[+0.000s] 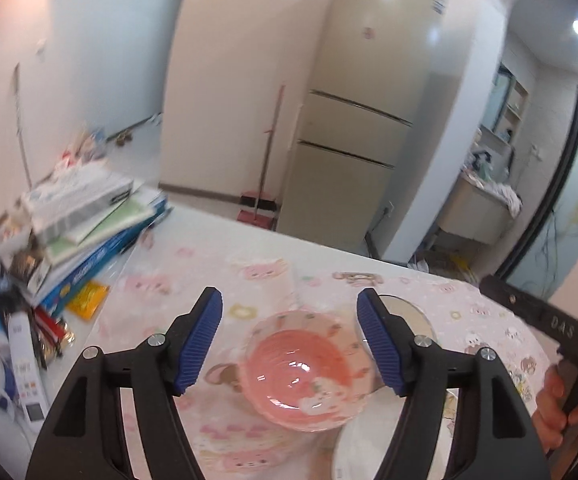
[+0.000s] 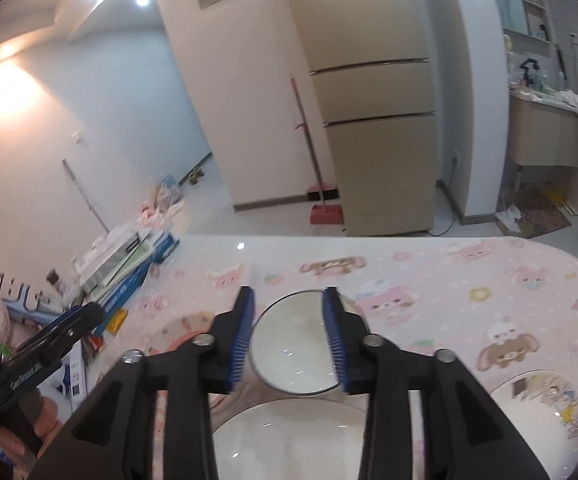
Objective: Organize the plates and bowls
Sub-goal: 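Move both grippers to the white dark-rimmed bowl and grip its rim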
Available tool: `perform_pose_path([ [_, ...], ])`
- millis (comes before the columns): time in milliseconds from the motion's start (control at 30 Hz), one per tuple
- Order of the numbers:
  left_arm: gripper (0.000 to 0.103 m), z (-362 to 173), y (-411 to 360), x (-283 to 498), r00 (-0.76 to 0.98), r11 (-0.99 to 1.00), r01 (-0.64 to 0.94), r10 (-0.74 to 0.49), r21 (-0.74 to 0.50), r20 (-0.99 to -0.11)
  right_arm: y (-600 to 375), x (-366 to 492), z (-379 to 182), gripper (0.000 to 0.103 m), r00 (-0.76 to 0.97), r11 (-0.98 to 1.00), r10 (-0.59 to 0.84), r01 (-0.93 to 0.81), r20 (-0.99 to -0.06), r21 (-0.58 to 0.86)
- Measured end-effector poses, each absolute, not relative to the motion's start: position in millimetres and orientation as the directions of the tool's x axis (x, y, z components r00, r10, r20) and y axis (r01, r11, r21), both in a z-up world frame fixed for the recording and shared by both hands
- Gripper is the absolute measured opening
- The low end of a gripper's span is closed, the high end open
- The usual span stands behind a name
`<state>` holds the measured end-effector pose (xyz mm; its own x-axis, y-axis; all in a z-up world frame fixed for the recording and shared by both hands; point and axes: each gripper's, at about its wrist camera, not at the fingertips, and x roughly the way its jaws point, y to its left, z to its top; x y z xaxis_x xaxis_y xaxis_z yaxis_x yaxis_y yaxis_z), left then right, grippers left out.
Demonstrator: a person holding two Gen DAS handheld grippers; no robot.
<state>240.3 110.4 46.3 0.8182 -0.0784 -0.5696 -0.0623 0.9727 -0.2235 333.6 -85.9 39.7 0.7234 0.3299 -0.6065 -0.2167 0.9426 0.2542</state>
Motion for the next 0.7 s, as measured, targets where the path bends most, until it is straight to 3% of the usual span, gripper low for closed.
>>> perform_pose_path([
  [100, 0.083, 56.9, 83.6, 260.9, 0.801, 0.988, 0.017, -0.107, -0.156, -0.589, -105.3, 340.6, 36.3, 0.052, 0.721, 0.946, 0.311, -0.170, -0.619, 0.278],
  [167, 0.085, 58.4, 67.4, 277.6, 0.765, 0.992, 0.042, -0.108, -0.117, -0.635, -114.7, 347.1, 24.2, 0.052, 0.700, 0.949, 0.295, -0.134, -0.651, 0.286],
  [267, 0.094, 51.6, 46.0, 294.9, 0.726, 0.985, 0.080, -0.161, -0.150, -0.669, -121.3, 360.8, 0.7, 0.052, 0.647, 0.951, 0.274, -0.073, -0.711, 0.300],
  [367, 0.094, 36.7, 33.1, 299.4, 0.716, 0.987, 0.070, -0.150, -0.144, -0.682, -120.3, 373.2, -27.7, 0.052, 0.575, 0.948, 0.284, -0.045, -0.767, 0.317],
  [467, 0.093, 20.8, 30.7, 297.1, 0.719, 0.974, 0.068, -0.198, -0.216, -0.666, -120.7, 379.8, -52.3, 0.052, 0.525, 0.929, 0.321, -0.016, -0.788, 0.369],
  [533, 0.082, 10.8, 30.4, 303.5, 0.693, 0.973, 0.067, -0.205, -0.221, -0.692, -118.6, 381.7, -61.7, 0.052, 0.509, 0.921, 0.341, -0.010, -0.791, 0.390],
  [633, 0.080, 3.2, 36.3, 317.9, 0.658, 0.984, 0.061, -0.165, -0.167, -0.734, -114.1, 385.7, -69.6, 0.052, 0.504, 0.905, 0.377, -0.023, -0.777, 0.424],
  [700, 0.080, 7.3, 49.5, 317.6, 0.672, 0.978, 0.041, -0.179, -0.205, -0.719, -108.6, 391.1, -76.9, 0.047, 0.496, 0.911, 0.371, -0.030, -0.785, 0.411],
])
